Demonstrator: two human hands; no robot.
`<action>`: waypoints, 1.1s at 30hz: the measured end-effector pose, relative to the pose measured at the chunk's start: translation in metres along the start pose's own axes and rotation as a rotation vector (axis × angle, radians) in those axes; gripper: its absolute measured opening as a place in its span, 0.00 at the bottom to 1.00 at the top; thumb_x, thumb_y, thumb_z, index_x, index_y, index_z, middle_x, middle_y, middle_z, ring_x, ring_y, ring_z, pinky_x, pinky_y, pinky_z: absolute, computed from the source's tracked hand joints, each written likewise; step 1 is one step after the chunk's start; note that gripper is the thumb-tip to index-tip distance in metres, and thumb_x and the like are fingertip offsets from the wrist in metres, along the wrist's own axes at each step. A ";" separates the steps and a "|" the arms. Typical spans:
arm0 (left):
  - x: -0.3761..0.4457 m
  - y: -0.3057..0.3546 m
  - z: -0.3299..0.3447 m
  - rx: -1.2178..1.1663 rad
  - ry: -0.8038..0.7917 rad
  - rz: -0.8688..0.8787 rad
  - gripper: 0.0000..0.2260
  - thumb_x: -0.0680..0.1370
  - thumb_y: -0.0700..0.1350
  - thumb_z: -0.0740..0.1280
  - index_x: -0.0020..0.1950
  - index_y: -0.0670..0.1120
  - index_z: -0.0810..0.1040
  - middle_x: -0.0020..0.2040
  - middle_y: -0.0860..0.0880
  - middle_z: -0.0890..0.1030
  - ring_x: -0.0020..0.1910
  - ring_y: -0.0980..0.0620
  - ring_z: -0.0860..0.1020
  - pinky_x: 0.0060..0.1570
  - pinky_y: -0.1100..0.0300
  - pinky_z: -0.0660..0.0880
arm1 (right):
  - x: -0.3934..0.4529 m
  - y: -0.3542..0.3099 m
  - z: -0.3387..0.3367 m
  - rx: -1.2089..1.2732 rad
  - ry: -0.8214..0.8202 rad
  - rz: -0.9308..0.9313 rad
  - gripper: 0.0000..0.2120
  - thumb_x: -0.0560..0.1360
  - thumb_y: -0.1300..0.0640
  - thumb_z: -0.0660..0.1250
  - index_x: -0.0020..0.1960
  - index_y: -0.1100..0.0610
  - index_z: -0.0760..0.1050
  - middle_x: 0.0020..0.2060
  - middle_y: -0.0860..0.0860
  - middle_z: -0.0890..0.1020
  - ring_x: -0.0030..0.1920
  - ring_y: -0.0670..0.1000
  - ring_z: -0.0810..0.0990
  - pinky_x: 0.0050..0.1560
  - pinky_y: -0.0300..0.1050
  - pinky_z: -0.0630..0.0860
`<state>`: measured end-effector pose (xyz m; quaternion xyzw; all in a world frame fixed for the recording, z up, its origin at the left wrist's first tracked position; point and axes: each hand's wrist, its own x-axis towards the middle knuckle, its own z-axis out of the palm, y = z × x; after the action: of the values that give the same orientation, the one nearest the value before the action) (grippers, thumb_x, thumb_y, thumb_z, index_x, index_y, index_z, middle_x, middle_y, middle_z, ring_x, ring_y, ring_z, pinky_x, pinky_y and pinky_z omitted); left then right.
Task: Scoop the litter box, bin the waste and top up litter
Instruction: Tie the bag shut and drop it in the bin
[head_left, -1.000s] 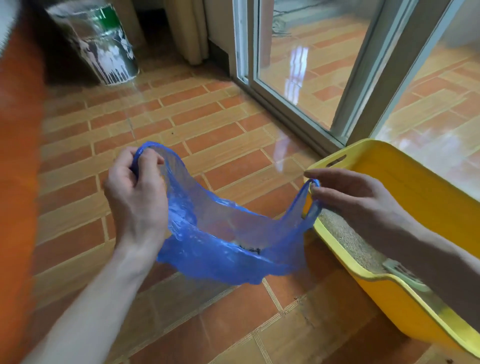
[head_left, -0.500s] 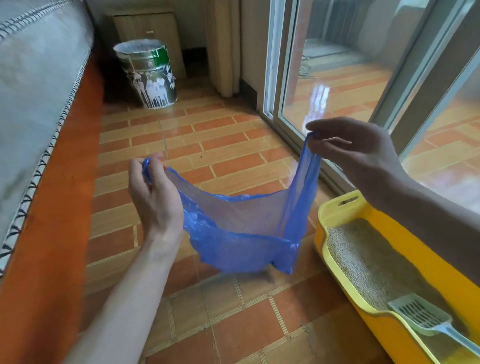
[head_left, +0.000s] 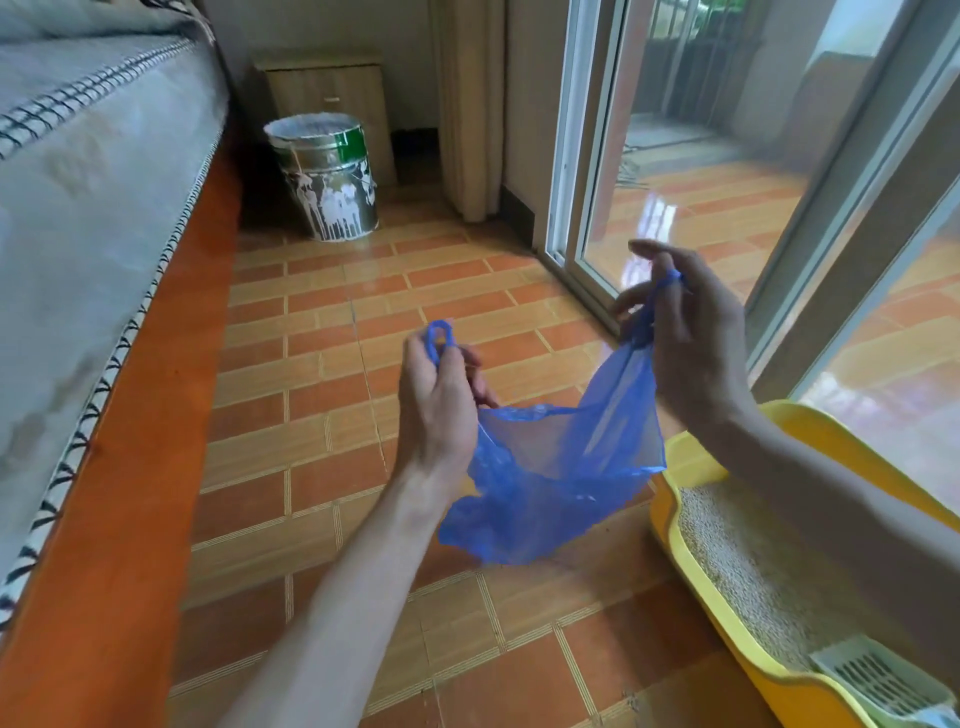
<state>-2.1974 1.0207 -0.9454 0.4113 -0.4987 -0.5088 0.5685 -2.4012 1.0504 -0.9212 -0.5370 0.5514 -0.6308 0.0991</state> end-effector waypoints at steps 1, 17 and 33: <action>-0.001 -0.001 0.003 -0.005 -0.045 -0.009 0.10 0.88 0.39 0.55 0.55 0.48 0.75 0.38 0.49 0.79 0.29 0.54 0.74 0.35 0.57 0.76 | -0.002 0.005 0.003 0.021 0.001 0.084 0.17 0.87 0.56 0.52 0.60 0.62 0.78 0.31 0.55 0.81 0.28 0.51 0.80 0.33 0.42 0.76; -0.021 -0.032 0.034 0.350 -0.525 -0.074 0.10 0.82 0.44 0.58 0.62 0.47 0.61 0.38 0.52 0.72 0.29 0.57 0.69 0.34 0.60 0.69 | -0.031 0.017 0.011 0.046 -0.602 0.229 0.16 0.78 0.45 0.71 0.51 0.59 0.79 0.34 0.62 0.72 0.35 0.51 0.71 0.39 0.46 0.68; -0.026 -0.086 0.018 0.279 -0.465 -0.291 0.20 0.87 0.52 0.61 0.43 0.41 0.80 0.37 0.42 0.86 0.42 0.45 0.86 0.58 0.47 0.75 | -0.047 0.049 0.002 0.259 -0.251 0.400 0.12 0.83 0.51 0.65 0.56 0.60 0.70 0.30 0.48 0.67 0.30 0.49 0.64 0.32 0.45 0.63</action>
<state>-2.2290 1.0350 -1.0307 0.4252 -0.6162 -0.5920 0.2985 -2.4034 1.0644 -0.9874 -0.4741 0.5448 -0.5924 0.3571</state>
